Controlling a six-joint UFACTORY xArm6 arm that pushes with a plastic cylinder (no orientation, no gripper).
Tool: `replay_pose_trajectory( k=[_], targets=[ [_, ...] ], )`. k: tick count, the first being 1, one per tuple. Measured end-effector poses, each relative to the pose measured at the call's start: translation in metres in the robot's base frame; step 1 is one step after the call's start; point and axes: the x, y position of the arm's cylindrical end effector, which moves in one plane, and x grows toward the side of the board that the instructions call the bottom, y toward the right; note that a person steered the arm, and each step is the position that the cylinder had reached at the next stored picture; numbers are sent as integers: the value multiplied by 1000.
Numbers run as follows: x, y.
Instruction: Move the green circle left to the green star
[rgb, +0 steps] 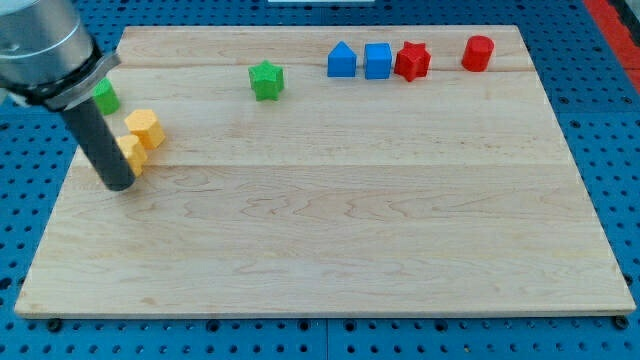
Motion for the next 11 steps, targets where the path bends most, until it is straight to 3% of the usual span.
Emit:
replay_pose_trajectory(
  k=[1, 2, 3, 4, 6, 8, 10, 11],
  targets=[
    [-20, 4],
    [1, 0],
    [7, -80],
    [0, -84],
    [-114, -83],
    [-145, -81],
    [-170, 34],
    [-170, 36]
  ],
)
